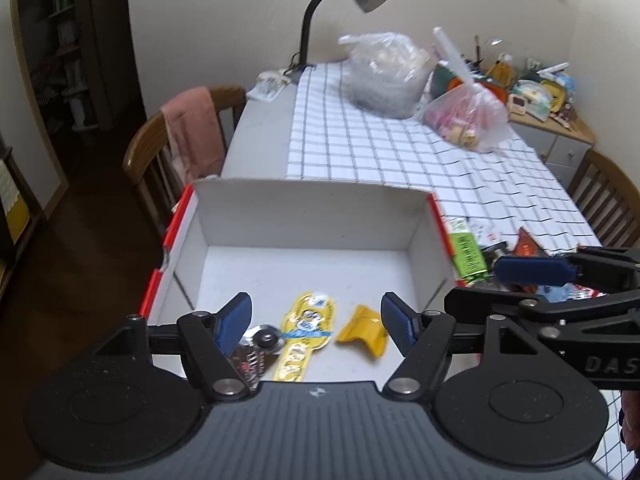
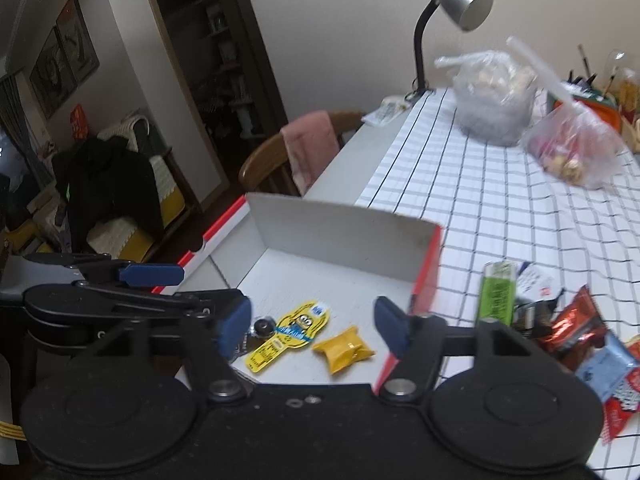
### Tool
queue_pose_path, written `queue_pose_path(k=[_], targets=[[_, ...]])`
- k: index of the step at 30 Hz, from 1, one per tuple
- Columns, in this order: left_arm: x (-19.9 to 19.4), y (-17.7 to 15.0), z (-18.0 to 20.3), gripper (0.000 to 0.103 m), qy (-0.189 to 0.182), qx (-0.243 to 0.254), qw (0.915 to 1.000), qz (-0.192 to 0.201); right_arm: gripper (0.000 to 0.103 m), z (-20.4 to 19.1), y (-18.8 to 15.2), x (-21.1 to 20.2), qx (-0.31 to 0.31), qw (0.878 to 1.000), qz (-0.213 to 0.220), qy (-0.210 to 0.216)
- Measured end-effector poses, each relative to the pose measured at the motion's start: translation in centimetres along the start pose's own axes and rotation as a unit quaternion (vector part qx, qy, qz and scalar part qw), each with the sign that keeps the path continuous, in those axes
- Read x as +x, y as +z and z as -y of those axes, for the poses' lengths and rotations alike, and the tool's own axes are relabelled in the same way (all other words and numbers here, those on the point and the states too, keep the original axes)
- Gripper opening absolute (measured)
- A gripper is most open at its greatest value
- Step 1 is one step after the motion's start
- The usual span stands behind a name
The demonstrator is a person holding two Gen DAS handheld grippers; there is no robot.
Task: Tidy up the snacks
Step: 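Withdraw both tools from the box toward the remaining snacks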
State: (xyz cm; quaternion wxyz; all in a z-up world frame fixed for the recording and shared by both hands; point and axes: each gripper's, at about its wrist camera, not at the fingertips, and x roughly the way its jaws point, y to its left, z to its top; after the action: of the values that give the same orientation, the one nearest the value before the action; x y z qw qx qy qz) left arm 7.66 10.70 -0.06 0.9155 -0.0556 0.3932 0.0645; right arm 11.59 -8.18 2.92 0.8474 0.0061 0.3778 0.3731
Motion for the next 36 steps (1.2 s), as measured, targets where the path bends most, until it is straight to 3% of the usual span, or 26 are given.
queue_pose_path(k=[10,13,19,30,36], targets=[[-2.0,0.1,5.2,0.079,-0.024,0.022,0.9989,0.034,0.086,3.9,-1.0,-5.6,0.012,0.999,0.036,-0.02],[-2.2,0.0,7.2,0.083,-0.031,0.029,0.9981,0.044,0.101,5.5,-1.4,-7.3,0.011,0.998,0.047,-0.032],[-1.5,-0.1,11.6,0.084,-0.054,0.046,0.9965,0.043,0.102,9.7,-2.2,-10.1,0.0,0.996,0.05,-0.07],[1.8,-0.5,18.6,0.084,-0.077,0.064,0.9948,0.016,0.102,18.1,-4.9,-12.0,0.006,0.993,0.014,-0.121],[4.4,-1.7,22.3,0.084,-0.098,0.088,0.9909,-0.029,0.101,21.9,-6.2,-10.9,0.007,0.991,-0.014,-0.13]])
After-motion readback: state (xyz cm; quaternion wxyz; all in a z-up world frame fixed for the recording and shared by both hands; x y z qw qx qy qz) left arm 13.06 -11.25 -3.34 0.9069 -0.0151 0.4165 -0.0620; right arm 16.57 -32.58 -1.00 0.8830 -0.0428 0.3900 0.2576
